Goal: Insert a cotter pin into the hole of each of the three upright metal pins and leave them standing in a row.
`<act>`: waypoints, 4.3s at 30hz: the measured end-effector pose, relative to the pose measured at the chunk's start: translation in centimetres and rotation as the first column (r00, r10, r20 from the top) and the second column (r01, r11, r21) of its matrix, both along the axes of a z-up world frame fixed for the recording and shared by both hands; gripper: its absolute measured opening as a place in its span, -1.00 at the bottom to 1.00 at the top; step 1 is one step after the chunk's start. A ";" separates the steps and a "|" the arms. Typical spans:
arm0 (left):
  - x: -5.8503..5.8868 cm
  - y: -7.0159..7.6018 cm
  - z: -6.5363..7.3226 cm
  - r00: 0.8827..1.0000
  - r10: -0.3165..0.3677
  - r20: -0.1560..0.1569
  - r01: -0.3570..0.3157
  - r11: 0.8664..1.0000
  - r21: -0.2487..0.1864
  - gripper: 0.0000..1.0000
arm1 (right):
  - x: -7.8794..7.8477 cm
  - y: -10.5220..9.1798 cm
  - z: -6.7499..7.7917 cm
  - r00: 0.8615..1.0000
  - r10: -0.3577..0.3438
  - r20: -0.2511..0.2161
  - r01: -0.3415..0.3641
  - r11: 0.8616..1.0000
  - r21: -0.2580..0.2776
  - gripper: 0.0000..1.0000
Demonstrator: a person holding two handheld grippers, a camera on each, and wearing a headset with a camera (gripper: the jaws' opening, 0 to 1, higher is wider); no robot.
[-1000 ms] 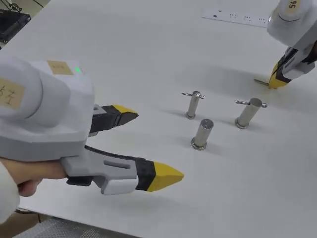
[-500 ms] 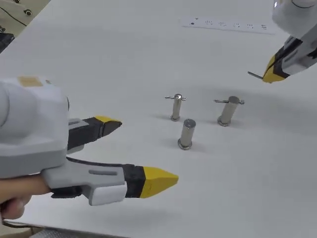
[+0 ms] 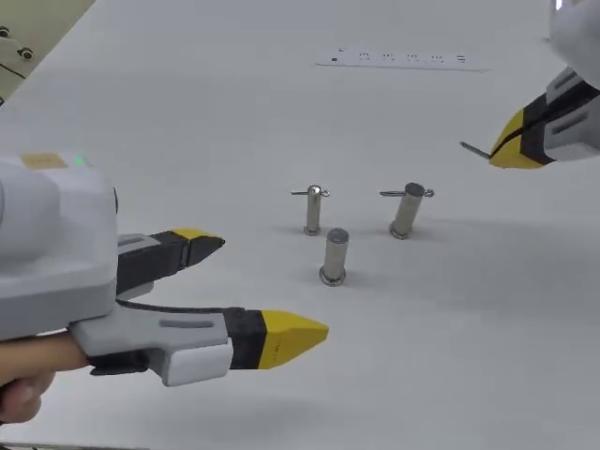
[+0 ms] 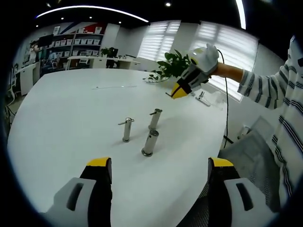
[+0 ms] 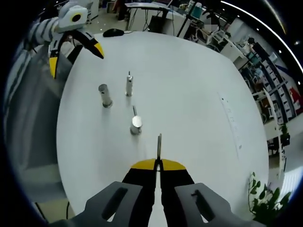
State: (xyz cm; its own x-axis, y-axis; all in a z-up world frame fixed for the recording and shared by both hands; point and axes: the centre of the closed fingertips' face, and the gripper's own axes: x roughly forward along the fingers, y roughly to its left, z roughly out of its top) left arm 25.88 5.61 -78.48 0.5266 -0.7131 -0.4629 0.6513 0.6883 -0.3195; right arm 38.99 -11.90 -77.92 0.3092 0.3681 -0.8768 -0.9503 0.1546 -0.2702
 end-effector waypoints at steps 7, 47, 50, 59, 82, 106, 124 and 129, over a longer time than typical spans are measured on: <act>0.1 -0.7 0.7 1.000 0.011 -0.024 -0.013 0.998 -0.059 0.44 | -2.9 1.5 0.4 0.999 0.027 0.036 -0.029 0.998 0.063 -0.96; -0.2 -8.8 1.9 0.953 -0.101 -0.285 -0.002 0.940 -0.340 -0.52 | -13.9 7.6 0.3 0.967 0.088 0.239 -0.143 0.964 0.225 -0.95; -0.4 -9.0 1.5 0.951 -0.108 -0.291 0.005 0.943 -0.333 -0.59 | -13.9 7.6 0.2 0.963 0.094 0.251 -0.150 0.965 0.214 -0.95; -0.3 -9.5 1.2 0.953 -0.096 -0.286 -0.005 0.943 -0.332 -0.83 | -14.0 7.9 0.3 0.956 0.110 0.271 -0.169 0.965 0.202 -0.95; -0.7 -9.6 0.9 0.938 -0.110 -0.330 -0.008 0.942 -0.336 -0.98 | -14.2 8.3 0.0 0.947 0.134 0.292 -0.191 0.966 0.176 -0.95; -1.6 -9.3 0.8 0.915 -0.168 -0.368 0.054 0.952 -0.300 -1.00 | -15.0 8.5 0.1 0.945 0.162 0.283 -0.219 0.958 0.184 -0.93; -1.8 -8.2 2.5 0.952 -0.249 -0.176 0.196 0.942 -0.273 -1.00 | -14.9 7.4 0.2 0.995 0.023 0.101 -0.060 0.924 0.378 -0.62; -2.1 -8.1 2.9 0.947 -0.312 -0.069 0.292 0.932 -0.214 -1.00 | -15.0 7.4 0.8 0.998 -0.029 -0.051 0.050 0.864 0.500 -0.61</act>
State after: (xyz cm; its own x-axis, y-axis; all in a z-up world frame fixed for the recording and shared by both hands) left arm 23.83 -2.50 -75.62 0.2302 -0.9138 -0.3346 0.7759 0.3799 -0.5037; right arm 23.97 -4.47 -77.12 0.3014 0.7495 -0.5894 -0.9489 0.2967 -0.1079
